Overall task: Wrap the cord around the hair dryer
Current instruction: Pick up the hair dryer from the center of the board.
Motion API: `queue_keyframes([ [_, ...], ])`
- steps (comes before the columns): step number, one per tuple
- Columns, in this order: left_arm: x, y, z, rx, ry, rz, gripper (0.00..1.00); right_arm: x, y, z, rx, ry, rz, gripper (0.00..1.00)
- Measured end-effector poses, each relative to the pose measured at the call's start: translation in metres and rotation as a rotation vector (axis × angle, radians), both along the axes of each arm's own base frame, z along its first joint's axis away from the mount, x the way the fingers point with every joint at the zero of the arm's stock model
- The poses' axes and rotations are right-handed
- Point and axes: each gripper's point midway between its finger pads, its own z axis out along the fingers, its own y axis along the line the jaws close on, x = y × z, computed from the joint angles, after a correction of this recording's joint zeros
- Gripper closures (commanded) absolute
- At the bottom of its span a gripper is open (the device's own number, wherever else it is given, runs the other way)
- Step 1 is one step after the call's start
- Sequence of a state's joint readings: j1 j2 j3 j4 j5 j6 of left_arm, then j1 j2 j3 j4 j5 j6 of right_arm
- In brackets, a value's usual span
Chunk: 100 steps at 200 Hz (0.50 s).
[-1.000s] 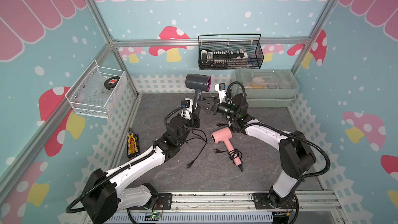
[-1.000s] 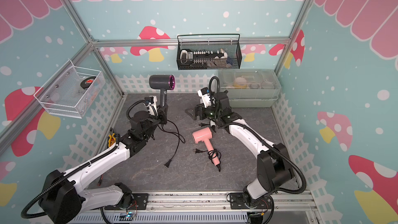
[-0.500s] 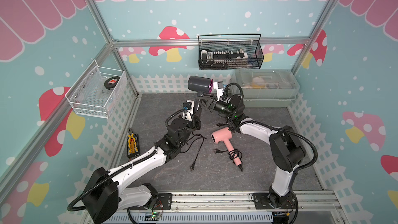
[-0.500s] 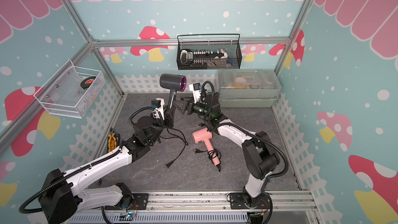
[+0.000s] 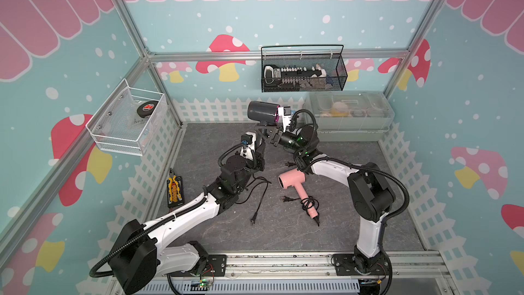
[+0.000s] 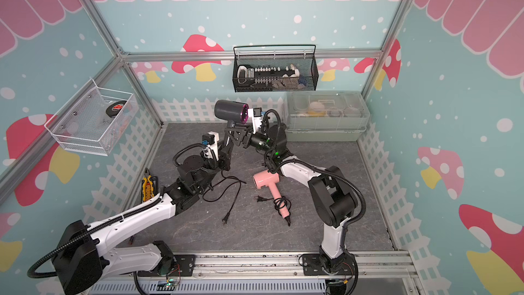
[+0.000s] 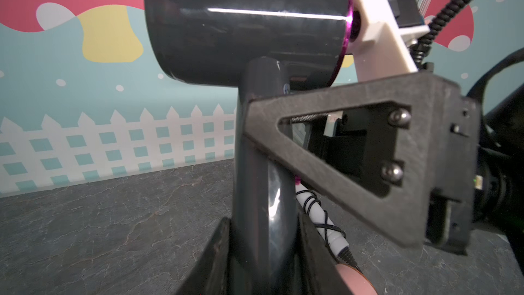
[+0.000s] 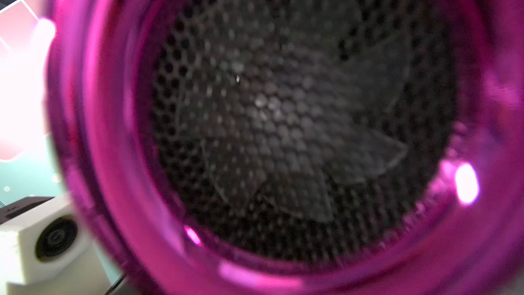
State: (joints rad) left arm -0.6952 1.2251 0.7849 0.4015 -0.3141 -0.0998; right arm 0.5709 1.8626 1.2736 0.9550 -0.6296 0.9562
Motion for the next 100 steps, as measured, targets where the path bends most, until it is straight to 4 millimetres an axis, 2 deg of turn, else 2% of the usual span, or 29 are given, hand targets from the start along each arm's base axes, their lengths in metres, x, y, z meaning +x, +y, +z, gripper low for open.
queue_keyframes([
  [18, 0.000, -0.002, -0.001, 0.004, 0.001, -0.007, 1.00, 0.001, 0.007, 0.004, 0.026, -0.004, 0.024, 0.40],
  [51, 0.002, 0.000, -0.005, 0.012, 0.009, 0.005, 1.00, 0.001, 0.010, 0.002, 0.058, 0.034, 0.060, 0.65],
  [65, 0.005, 0.001, -0.011, 0.024, 0.021, 0.010, 1.00, -0.005, 0.014, 0.005, 0.063, 0.034, 0.089, 0.76],
  [69, 0.005, 0.002, -0.012, 0.026, 0.023, 0.016, 0.96, -0.007, 0.016, 0.008, 0.062, 0.018, 0.091, 0.79],
  [90, 0.009, 0.006, -0.012, 0.015, 0.029, 0.023, 0.55, -0.004, 0.020, 0.007, 0.020, 0.017, 0.098, 0.85],
  [100, 0.011, 0.010, -0.012, 0.008, 0.036, 0.025, 0.41, -0.002, 0.024, 0.006, -0.022, 0.008, 0.100, 0.90],
])
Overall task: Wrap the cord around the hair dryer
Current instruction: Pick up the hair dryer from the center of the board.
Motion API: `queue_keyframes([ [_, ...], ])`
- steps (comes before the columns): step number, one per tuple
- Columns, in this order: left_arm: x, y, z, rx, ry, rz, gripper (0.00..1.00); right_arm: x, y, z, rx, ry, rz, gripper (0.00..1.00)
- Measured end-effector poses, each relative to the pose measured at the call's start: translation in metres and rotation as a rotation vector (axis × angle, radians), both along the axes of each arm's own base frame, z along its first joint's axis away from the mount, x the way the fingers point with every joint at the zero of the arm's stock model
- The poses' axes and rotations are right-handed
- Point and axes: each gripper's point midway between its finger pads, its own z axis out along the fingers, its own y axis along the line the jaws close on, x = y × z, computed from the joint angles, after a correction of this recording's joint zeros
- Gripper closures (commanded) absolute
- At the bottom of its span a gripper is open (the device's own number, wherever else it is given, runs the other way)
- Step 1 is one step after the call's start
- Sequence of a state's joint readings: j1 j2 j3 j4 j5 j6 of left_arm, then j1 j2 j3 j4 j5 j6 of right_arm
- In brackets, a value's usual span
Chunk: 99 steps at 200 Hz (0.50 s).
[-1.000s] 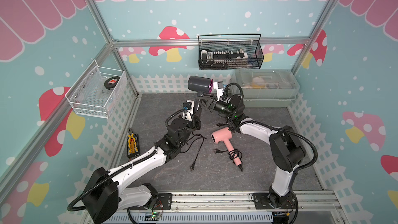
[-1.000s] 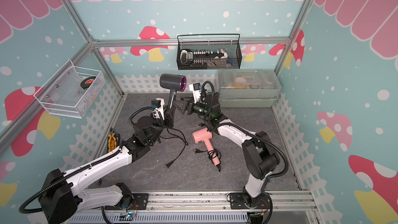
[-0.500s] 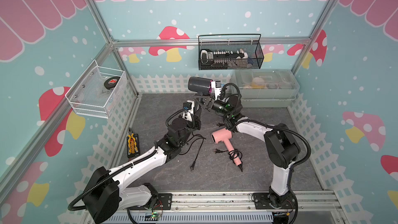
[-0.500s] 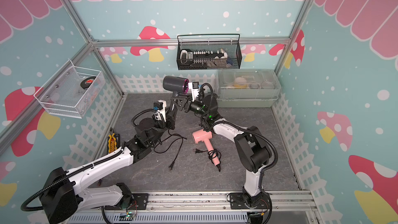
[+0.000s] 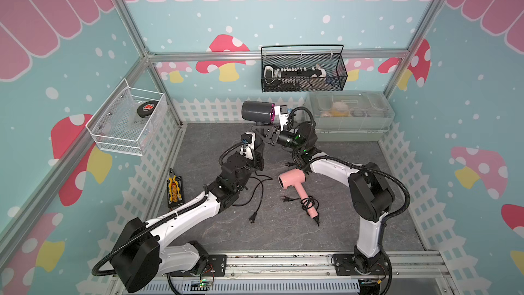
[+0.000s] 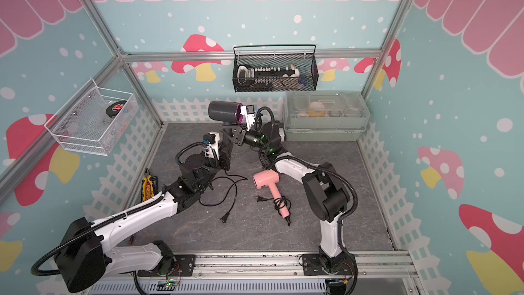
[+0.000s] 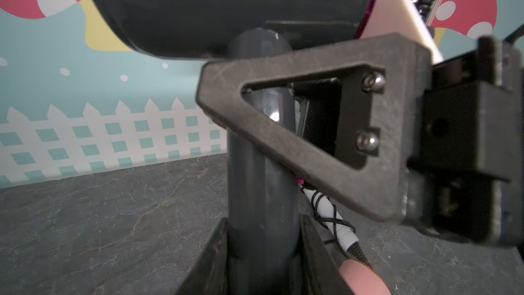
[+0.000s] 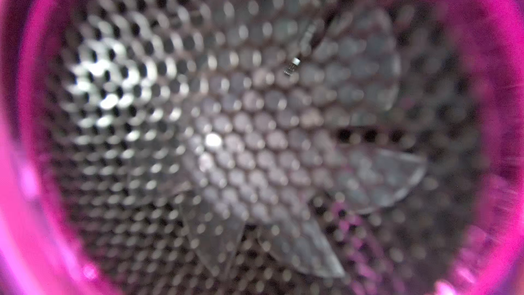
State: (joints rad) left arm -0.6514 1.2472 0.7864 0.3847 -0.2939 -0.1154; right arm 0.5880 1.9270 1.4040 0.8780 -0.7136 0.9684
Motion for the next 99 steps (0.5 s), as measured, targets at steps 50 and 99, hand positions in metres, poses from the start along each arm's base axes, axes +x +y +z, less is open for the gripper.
queue_keyframes([
  [50, 0.016, 0.058, 0.049, -0.054, 0.002, 0.051, 0.10, 0.061, -0.034, -0.010, -0.307, -0.067, -0.026, 0.98],
  [99, 0.008, 0.111, 0.098, -0.040, 0.017, -0.001, 0.08, 0.050, -0.060, -0.023, -0.564, -0.178, 0.119, 1.00],
])
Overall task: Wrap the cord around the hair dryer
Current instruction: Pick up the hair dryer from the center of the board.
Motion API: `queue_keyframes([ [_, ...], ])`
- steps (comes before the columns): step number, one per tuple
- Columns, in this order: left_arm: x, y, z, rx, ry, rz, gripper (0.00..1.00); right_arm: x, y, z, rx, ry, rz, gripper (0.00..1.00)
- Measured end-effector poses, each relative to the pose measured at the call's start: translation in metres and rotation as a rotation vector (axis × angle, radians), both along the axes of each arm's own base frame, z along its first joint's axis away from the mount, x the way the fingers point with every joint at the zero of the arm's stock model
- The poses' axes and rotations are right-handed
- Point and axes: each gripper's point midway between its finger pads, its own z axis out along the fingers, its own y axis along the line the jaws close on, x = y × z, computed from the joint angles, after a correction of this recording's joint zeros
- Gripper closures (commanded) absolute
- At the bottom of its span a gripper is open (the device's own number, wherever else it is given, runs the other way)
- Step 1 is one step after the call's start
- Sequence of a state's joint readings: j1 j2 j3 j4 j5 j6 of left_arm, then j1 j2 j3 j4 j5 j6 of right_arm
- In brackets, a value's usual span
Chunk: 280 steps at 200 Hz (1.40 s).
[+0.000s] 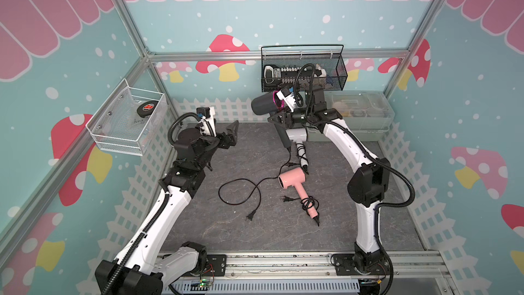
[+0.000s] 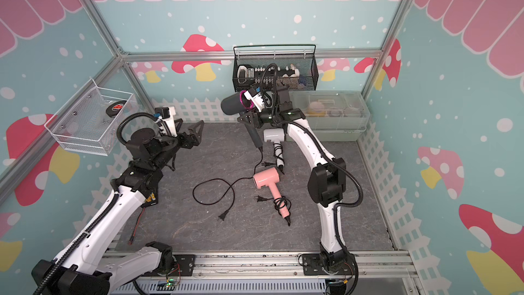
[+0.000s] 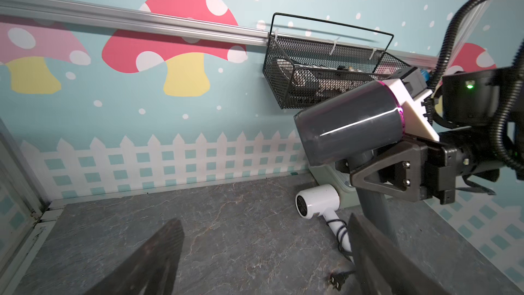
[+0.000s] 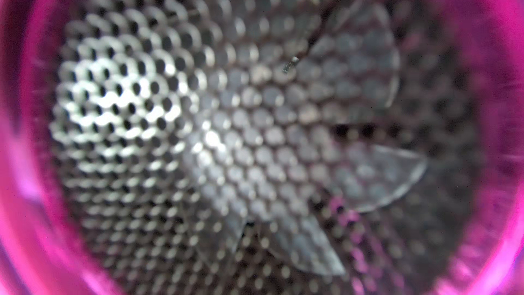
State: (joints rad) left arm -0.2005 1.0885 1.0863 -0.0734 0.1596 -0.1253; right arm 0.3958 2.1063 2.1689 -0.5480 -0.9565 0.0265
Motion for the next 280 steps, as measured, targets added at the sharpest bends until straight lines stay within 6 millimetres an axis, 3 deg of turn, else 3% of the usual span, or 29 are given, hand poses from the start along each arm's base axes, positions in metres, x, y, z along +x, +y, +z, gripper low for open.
queue_keyframes([
  [19, -0.009, -0.006, -0.009, 0.030, 0.048, -0.089, 0.08, -0.029, 0.002, -0.016, -0.061, 0.018, 0.100, 1.00],
  [58, -0.037, -0.038, -0.038, 0.073, 0.162, -0.329, 0.07, -0.088, 0.011, -0.052, -0.206, 0.040, 0.277, 1.00],
  [96, -0.068, -0.059, -0.039, 0.104, 0.201, -0.522, 0.07, -0.161, 0.026, -0.075, -0.328, 0.054, 0.491, 1.00],
  [117, -0.083, -0.066, -0.043, 0.102, 0.224, -0.595, 0.06, -0.186, 0.028, -0.078, -0.357, 0.054, 0.570, 1.00],
  [155, -0.109, -0.084, -0.055, 0.091, 0.265, -0.717, 0.06, -0.202, 0.018, -0.067, -0.365, 0.004, 0.613, 1.00],
  [187, -0.131, -0.114, -0.066, 0.088, 0.310, -0.861, 0.08, -0.212, 0.010, -0.048, -0.352, -0.063, 0.625, 1.00],
  [209, -0.142, -0.132, -0.073, 0.120, 0.321, -0.923, 0.12, -0.222, 0.002, -0.048, -0.377, -0.048, 0.642, 1.00],
  [239, -0.149, -0.146, -0.084, 0.166, 0.337, -0.950, 0.17, -0.231, -0.004, -0.056, -0.420, -0.014, 0.666, 1.00],
  [280, -0.149, -0.149, -0.085, 0.219, 0.306, -0.953, 0.27, -0.232, -0.007, -0.057, -0.434, 0.014, 0.673, 1.00],
])
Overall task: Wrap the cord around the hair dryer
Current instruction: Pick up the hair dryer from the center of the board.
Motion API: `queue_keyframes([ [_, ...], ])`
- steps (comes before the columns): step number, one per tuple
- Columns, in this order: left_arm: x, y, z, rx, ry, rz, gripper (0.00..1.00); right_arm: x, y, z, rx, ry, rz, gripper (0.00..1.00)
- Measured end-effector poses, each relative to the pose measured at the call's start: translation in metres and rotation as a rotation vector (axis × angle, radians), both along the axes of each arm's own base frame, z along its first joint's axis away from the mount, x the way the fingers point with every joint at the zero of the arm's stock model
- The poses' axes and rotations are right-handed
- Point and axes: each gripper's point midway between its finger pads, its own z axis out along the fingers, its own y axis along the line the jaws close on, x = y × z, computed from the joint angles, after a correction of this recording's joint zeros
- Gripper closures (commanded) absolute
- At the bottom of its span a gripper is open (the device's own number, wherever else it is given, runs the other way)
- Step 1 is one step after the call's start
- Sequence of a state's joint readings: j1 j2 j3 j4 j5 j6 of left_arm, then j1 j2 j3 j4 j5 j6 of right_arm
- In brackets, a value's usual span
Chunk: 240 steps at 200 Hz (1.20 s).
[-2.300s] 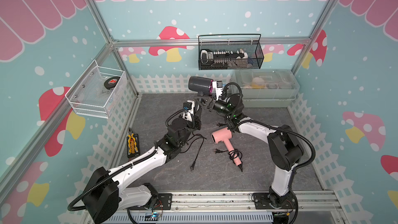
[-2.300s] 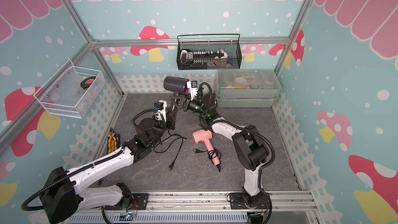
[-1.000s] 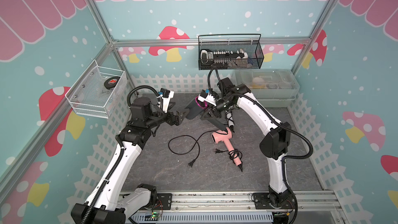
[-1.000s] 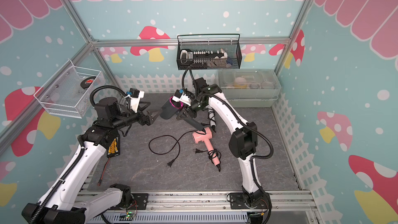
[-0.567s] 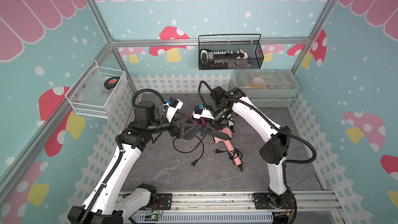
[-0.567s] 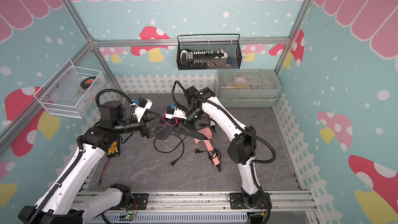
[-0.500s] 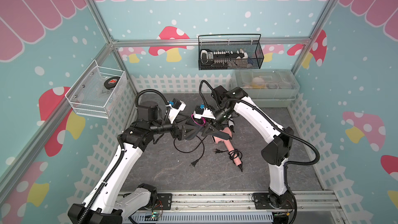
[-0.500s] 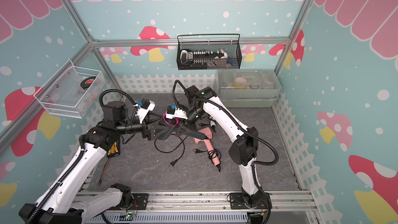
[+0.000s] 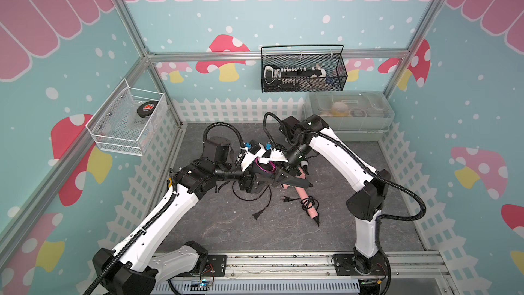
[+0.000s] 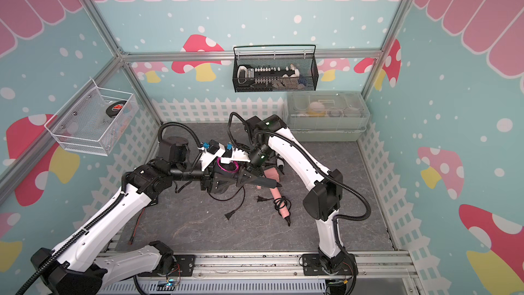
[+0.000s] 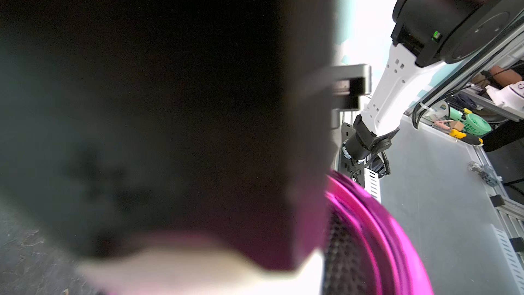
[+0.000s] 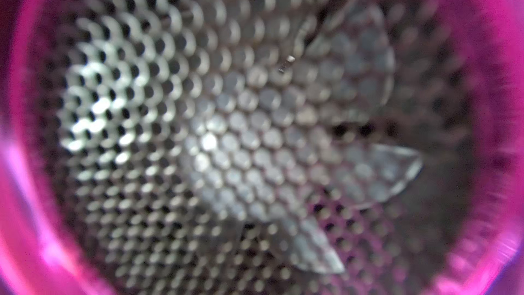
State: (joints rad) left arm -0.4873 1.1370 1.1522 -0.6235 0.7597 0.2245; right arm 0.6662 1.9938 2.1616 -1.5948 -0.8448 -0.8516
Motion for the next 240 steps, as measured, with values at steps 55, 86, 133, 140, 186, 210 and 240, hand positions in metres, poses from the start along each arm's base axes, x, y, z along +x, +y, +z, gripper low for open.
queue_keyframes([
  [55, 0.005, -0.003, 0.005, -0.003, -0.058, 0.004, 0.49, 0.009, -0.001, 0.007, -0.001, -0.044, -0.005, 1.00],
  [86, 0.013, -0.002, 0.004, 0.008, -0.079, 0.033, 1.00, 0.017, 0.000, 0.006, 0.000, -0.065, -0.011, 0.77],
  [133, 0.019, 0.005, -0.001, 0.058, -0.075, 0.116, 1.00, 0.039, 0.002, 0.007, 0.006, -0.055, -0.097, 0.33],
  [140, 0.020, 0.008, -0.003, 0.070, -0.067, 0.129, 1.00, 0.044, 0.001, 0.010, 0.018, -0.055, -0.120, 0.30],
  [186, 0.028, 0.044, -0.005, 0.080, 0.016, 0.266, 1.00, 0.103, -0.019, 0.034, 0.106, -0.142, -0.309, 0.22],
  [210, 0.044, 0.077, 0.012, 0.053, -0.015, 0.431, 1.00, 0.117, -0.031, 0.045, 0.140, -0.174, -0.398, 0.19],
  [240, 0.060, 0.108, 0.040, 0.029, -0.076, 0.601, 1.00, 0.121, -0.041, 0.044, 0.158, -0.163, -0.497, 0.19],
])
